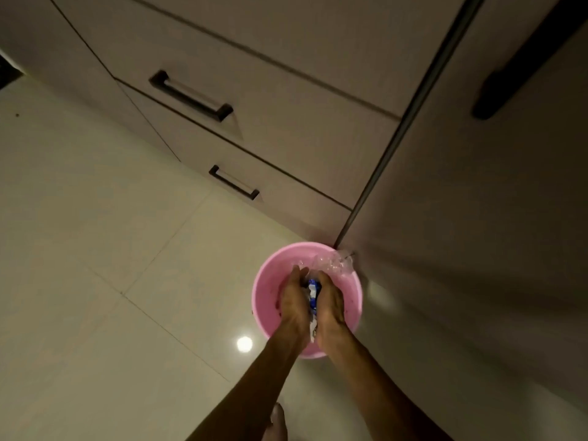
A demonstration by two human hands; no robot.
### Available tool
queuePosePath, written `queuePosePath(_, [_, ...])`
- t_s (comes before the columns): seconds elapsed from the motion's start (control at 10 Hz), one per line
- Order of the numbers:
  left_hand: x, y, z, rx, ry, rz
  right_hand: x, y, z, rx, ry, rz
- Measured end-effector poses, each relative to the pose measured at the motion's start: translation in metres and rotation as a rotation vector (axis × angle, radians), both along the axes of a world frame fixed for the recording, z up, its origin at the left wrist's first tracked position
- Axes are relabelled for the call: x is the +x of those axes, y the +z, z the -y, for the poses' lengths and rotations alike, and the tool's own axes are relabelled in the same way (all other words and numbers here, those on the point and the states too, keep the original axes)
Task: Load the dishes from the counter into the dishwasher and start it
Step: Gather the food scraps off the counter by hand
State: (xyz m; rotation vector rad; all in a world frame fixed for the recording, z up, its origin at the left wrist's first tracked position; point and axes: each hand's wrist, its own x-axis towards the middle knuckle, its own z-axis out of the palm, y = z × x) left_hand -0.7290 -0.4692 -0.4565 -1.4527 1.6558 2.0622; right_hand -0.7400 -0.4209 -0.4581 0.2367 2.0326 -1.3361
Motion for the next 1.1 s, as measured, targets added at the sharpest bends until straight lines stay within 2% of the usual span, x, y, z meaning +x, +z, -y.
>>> queuePosePath(0.1, [-0.010, -0.042, 0.020, 0.048, 0.013, 0.022, -0.015, -0.063, 0.004, 0.082, 0.137, -0.141])
queuePosePath(0.2, [-0.010, -0.059, 0.031, -0.075, -0.116, 0.028, -0.021, -0.074, 0.004, 0.132, 0.088, -0.111])
queuePosePath(0.3, [0.005, -0.070, 0.039, -0.282, -0.332, 0.022, -0.021, -0.069, -0.001, 0.261, 0.126, -0.041])
queuePosePath(0.4, [0.015, -0.067, 0.040, -0.436, -0.425, -0.016, -0.021, -0.061, -0.011, 0.361, 0.212, -0.090])
queuePosePath(0.5, [0.026, -0.050, 0.042, -0.531, -0.507, -0.049, -0.025, -0.031, -0.017, 0.424, 0.355, -0.144])
queuePosePath(0.6, [0.025, -0.034, 0.043, -0.524, -0.555, -0.022, -0.027, -0.011, -0.019, 0.400, 0.374, -0.140])
queuePosePath(0.7, [0.024, -0.006, 0.042, -0.677, -0.668, 0.061, -0.029, 0.011, -0.022, 0.578, 0.515, -0.264])
queuePosePath(0.8, [0.028, 0.005, 0.045, -0.741, -0.752, 0.122, -0.026, 0.024, -0.023, 0.588, 0.598, -0.275])
queuePosePath(0.9, [0.039, 0.026, 0.043, -0.713, -0.799, 0.108, -0.018, 0.053, -0.021, 0.515, 0.679, -0.193])
queuePosePath(1.1, [0.047, 0.089, 0.039, -0.748, -0.900, 0.071, -0.006, 0.119, -0.022, 0.511, 0.664, -0.268])
